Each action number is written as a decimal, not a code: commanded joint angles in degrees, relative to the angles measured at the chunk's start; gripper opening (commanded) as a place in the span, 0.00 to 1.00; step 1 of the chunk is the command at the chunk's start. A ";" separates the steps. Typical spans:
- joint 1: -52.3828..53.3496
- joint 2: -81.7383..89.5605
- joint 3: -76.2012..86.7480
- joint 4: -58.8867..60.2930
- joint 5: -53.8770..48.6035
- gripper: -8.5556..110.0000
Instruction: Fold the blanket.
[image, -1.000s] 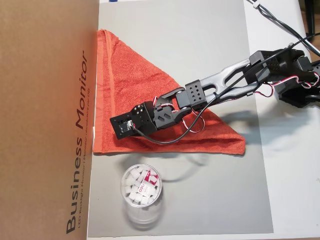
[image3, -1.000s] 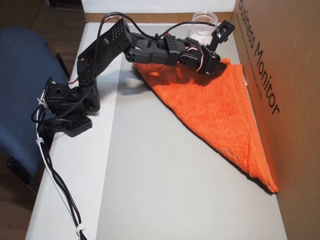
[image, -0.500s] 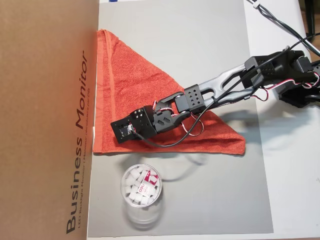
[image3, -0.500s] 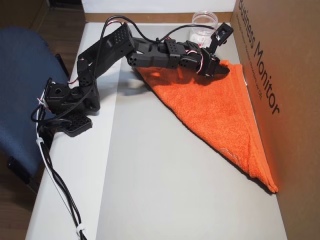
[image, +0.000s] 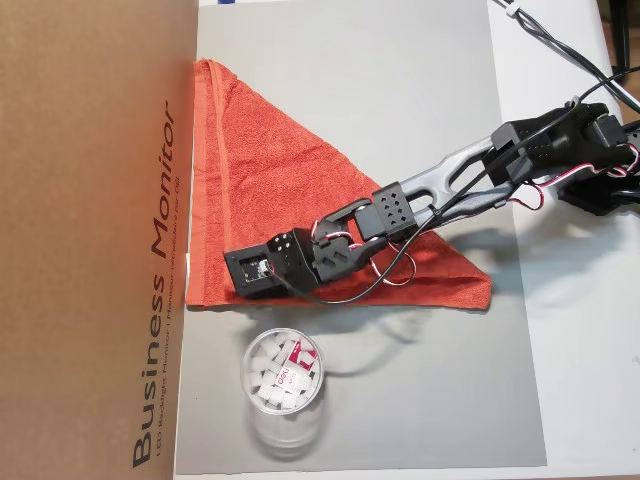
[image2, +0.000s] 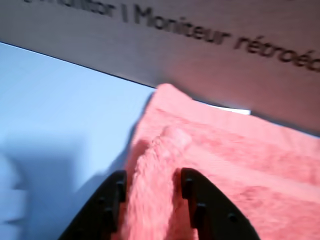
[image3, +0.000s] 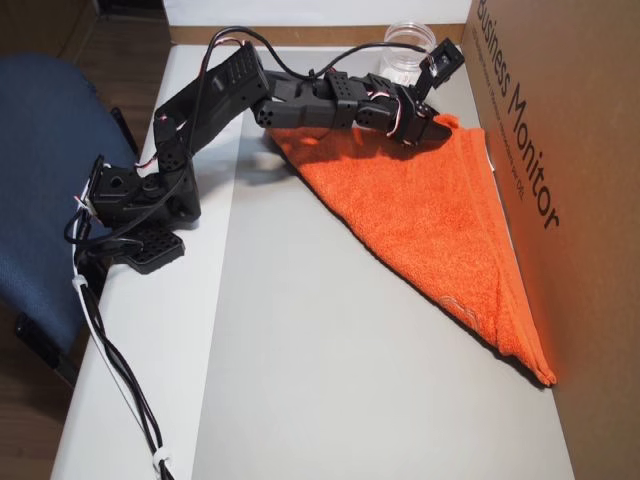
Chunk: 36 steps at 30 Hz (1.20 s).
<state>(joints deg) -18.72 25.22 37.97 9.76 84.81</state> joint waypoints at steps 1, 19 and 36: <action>-0.53 2.02 -2.81 -0.09 1.14 0.16; -2.11 13.36 0.35 10.20 -5.27 0.16; 2.11 31.55 4.39 34.80 -12.57 0.16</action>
<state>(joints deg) -16.96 49.48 42.01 42.71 72.16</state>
